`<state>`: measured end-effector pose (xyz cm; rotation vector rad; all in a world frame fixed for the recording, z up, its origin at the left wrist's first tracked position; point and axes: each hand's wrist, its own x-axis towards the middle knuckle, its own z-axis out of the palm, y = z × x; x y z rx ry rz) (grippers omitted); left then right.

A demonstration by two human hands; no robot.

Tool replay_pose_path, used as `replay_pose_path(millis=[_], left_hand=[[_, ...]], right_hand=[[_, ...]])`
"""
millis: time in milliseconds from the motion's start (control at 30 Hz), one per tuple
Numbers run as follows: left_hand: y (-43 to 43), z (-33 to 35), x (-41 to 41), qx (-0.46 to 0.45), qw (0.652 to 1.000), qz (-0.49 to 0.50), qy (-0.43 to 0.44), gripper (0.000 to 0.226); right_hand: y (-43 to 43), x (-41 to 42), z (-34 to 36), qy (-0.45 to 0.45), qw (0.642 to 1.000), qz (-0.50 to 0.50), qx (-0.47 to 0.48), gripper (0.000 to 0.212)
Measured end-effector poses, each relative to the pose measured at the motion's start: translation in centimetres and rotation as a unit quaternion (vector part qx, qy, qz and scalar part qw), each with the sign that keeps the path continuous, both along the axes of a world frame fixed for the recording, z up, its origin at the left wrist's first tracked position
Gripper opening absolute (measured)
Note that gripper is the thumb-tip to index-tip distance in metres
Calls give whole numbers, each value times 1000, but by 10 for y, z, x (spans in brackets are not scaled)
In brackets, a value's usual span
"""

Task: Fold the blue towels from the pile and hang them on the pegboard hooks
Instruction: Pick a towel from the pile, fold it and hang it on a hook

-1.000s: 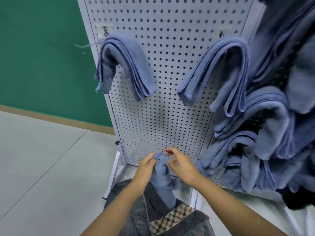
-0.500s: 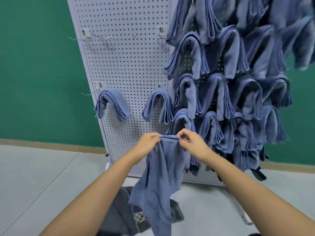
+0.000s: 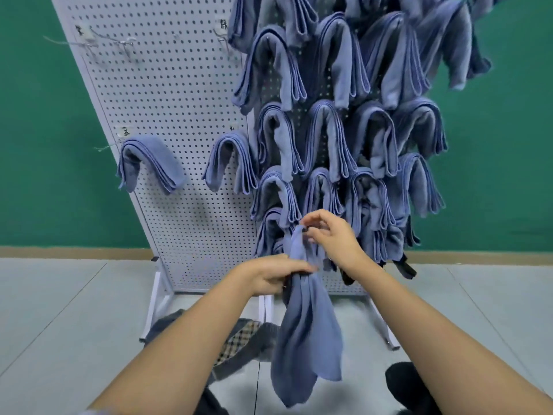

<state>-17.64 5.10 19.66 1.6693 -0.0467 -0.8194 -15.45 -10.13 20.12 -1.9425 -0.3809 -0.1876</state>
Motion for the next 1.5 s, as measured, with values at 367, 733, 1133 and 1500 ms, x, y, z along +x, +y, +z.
replay_pose_path(millis=[367,733,1133,1500], left_hand=[[-7,30,9,-343,914,215,14,28],[-6,44,12,-446,867,223,9,12],[-12,50,1,-382,898,213,-48,24],[42,18,12,-58,941,308,-130,14]], right_hand=[[-55,-14,3,-9,986,-149,68,6],[-67,-34,-17,159,985,-48,34,20],[-56,-25,-3,164,932,-19,324,12],[-103,-23,17,123,906,-121,387,16]])
